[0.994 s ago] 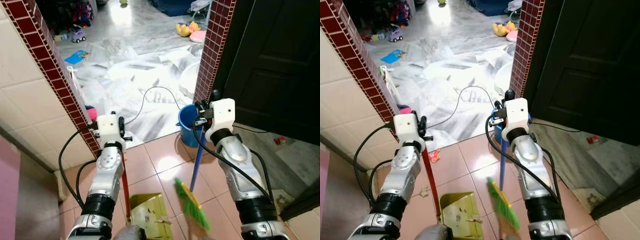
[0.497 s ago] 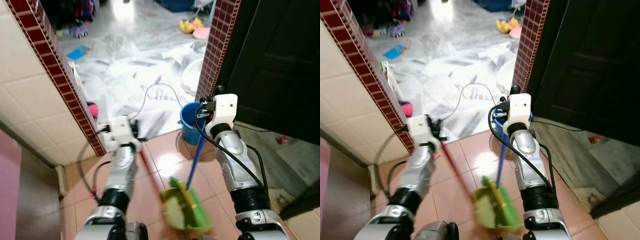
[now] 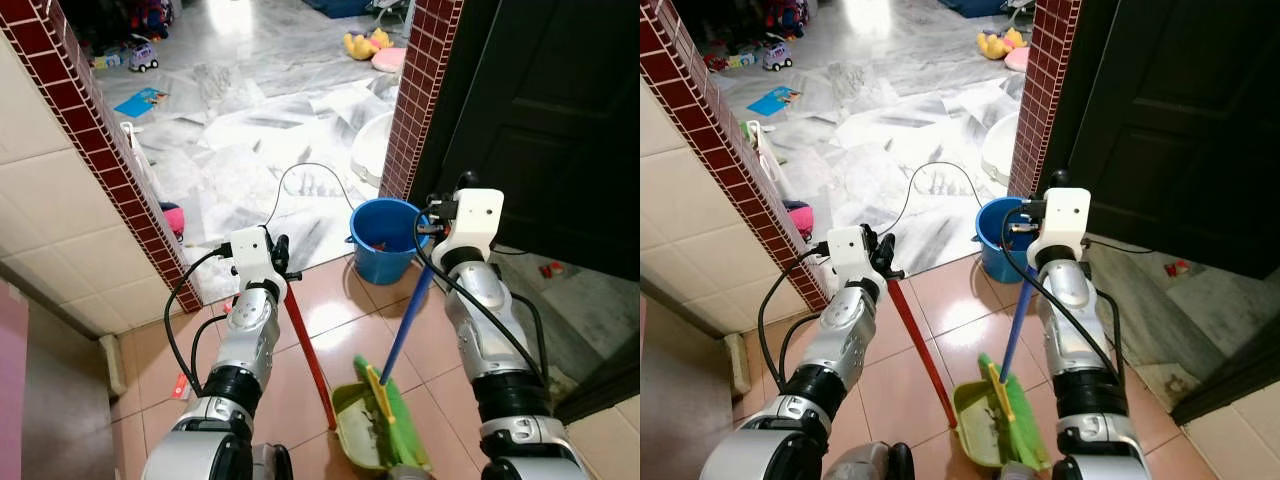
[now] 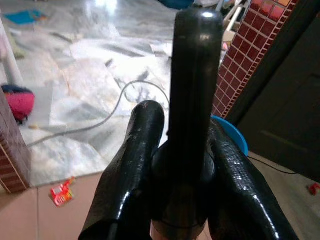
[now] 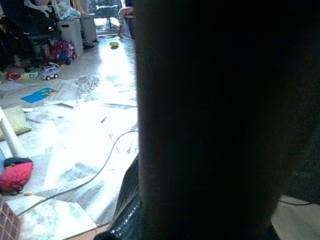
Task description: Sweep floor
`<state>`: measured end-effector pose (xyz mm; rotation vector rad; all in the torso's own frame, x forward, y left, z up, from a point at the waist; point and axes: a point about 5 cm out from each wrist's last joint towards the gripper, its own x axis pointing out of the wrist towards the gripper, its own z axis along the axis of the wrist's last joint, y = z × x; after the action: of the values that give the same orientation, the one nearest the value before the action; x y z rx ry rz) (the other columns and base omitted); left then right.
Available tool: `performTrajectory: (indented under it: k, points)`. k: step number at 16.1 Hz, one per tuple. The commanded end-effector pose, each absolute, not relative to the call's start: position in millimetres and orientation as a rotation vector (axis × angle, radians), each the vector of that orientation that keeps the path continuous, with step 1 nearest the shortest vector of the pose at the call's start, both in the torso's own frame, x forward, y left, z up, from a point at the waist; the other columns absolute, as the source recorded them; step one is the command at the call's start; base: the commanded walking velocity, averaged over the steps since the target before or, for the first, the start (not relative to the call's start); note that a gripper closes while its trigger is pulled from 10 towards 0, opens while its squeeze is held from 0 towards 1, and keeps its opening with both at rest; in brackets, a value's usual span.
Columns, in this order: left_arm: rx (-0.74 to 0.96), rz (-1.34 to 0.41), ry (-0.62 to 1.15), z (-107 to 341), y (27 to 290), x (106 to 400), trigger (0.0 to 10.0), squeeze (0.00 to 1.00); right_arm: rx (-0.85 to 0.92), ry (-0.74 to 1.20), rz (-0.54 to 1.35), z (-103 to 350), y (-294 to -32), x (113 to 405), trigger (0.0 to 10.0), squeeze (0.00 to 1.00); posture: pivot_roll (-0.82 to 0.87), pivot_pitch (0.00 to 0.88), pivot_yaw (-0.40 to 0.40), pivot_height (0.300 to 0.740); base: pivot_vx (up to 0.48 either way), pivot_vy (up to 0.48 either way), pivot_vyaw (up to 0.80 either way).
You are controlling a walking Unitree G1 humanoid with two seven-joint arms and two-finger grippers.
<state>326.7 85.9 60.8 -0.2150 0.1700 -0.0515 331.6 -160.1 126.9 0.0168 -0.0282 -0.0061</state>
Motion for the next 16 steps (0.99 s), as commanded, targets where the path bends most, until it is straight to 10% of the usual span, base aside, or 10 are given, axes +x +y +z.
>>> performTrajectory:
  k: [1, 16]
  points:
    - [-0.152, -0.033, 0.091, 70.5, 95.3, 330.7, 10.0, 0.00, 0.098, -0.039, 0.027, 132.7, -152.6, 336.2, 10.0, 0.00, -0.06, 0.000, 0.050, 0.740, 0.000, 0.000, 0.00]
    - [-0.048, 0.011, -0.018, 84.7, 118.6, 330.2, 10.0, 0.00, -0.164, -0.310, 0.177, 185.9, -182.7, 331.0, 10.0, 0.00, -0.06, 0.000, 0.050, 0.740, 0.000, 0.000, 0.00]
